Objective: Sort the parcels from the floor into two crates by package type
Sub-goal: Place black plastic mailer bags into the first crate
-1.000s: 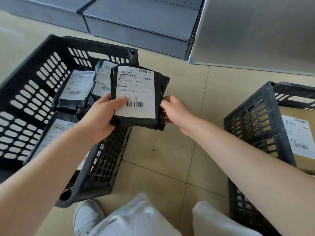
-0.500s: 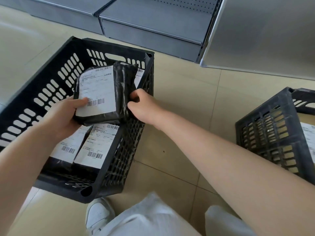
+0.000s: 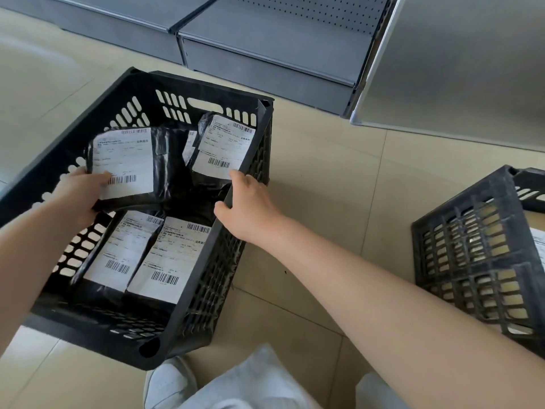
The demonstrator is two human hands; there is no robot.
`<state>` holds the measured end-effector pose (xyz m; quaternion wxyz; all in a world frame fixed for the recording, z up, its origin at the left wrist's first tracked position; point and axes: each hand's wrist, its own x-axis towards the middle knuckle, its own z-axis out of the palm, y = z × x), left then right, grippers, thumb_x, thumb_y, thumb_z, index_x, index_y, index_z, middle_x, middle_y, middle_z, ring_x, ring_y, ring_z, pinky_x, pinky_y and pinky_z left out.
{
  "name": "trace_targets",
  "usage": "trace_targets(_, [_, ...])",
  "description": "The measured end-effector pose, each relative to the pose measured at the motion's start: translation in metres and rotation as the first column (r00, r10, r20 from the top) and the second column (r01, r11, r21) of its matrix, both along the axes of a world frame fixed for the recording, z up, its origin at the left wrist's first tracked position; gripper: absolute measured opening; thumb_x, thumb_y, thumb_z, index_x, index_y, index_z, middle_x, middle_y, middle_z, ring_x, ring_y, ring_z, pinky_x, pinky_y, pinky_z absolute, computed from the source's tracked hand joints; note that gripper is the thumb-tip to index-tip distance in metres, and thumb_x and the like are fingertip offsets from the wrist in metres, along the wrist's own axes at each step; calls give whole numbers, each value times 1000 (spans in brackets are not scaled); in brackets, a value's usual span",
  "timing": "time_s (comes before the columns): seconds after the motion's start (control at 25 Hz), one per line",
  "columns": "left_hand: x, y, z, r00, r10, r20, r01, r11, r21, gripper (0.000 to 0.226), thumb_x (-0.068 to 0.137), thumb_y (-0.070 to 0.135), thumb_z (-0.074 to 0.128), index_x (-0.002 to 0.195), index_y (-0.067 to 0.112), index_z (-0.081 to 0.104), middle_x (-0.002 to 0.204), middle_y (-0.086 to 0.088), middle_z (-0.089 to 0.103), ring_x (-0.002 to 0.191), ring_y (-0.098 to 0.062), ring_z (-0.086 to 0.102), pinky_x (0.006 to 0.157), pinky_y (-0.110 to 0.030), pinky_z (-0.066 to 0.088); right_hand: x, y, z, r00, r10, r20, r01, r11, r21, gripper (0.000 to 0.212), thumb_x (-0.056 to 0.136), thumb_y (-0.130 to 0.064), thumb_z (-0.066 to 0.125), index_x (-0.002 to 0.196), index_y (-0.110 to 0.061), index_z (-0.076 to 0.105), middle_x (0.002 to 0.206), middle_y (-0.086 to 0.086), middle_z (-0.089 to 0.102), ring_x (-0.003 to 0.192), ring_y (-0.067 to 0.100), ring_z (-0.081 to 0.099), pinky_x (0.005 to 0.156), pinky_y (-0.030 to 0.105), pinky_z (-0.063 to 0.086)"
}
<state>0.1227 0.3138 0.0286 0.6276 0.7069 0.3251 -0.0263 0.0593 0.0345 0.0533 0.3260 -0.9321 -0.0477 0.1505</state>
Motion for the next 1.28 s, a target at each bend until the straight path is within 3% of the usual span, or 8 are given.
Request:
trace_targets(0.16, [39, 9, -13, 999, -37, -6, 38, 985, 166, 42, 97, 17, 56, 139, 20, 51, 126, -2, 62, 104, -20, 64, 96, -39, 51, -1, 2, -3, 1000, 19, 21, -18, 999, -39, 56, 98, -34, 48, 145, -11, 29, 132, 12, 44, 125, 32, 39, 99, 51, 47])
trace_targets(0.32, [65, -10, -21, 997, -61, -55, 75, 954, 291, 41, 97, 23, 56, 137, 20, 55, 122, 0, 60, 103, -20, 61, 86, -34, 52, -4, 7, -12, 995, 15, 96, -9, 998, -66, 61, 96, -34, 48, 147, -8, 27, 132, 16, 45, 123, 33, 39, 97, 50, 47])
trace_targets(0.44, [83, -31, -32, 1000, -14, 23, 6, 945, 327, 41, 96, 20, 54, 137, 19, 53, 123, 1, 62, 96, -19, 61, 77, -32, 51, -6, 7, -15, 993, 25, 118, -14, 995, -96, 68, 98, -35, 45, 154, -8, 20, 145, 21, 38, 131, 36, 35, 100, 48, 46])
trace_targets(0.56, [83, -40, -35, 999, -7, 43, -16, 856, 517, 55, 91, 28, 59, 143, 20, 41, 130, -2, 58, 113, -27, 59, 87, -39, 50, -6, 4, -14, 992, 40, 118, -27, 994, -105, 69, 99, -37, 44, 156, -9, 17, 151, 22, 33, 139, 36, 29, 105, 47, 42])
trace_targets(0.68, [79, -41, -46, 989, -144, -27, 124, 721, 682, 55, 88, 36, 56, 139, 22, 42, 129, -12, 60, 117, -35, 57, 93, -44, 47, -8, 5, -14, 993, 37, 114, -26, 995, -96, 69, 99, -37, 44, 156, -9, 16, 155, 23, 29, 142, 36, 26, 107, 47, 39])
trace_targets(0.8, [78, -45, -50, 940, -307, -145, 325, 690, 646, 67, 82, 61, 50, 140, 29, 46, 136, -12, 55, 126, -31, 50, 96, -42, 45, -7, 6, -17, 991, 26, 133, -15, 996, -86, 69, 99, -37, 44, 156, -9, 17, 155, 23, 30, 141, 36, 28, 106, 46, 40])
trace_targets(0.92, [76, -52, -52, 855, -458, -245, 493, 568, 659, 82, 84, 72, 51, 152, 30, 32, 159, -5, 27, 146, -32, 19, 115, -54, 26, -8, 4, -20, 988, 13, 155, -3, 998, -61, 69, 98, -37, 46, 156, -9, 19, 151, 20, 35, 140, 35, 29, 107, 47, 41])
trace_targets(1.28, [80, -70, -53, 870, -392, -298, 458, 424, 781, 82, 85, 68, 56, 150, 25, 31, 165, -13, 2, 152, -33, 0, 121, -51, 0, -8, 1, -26, 985, -43, 169, 35, 998, 50, 64, 95, -39, 52, 151, -15, 32, 143, 10, 39, 133, 29, 33, 105, 46, 42])
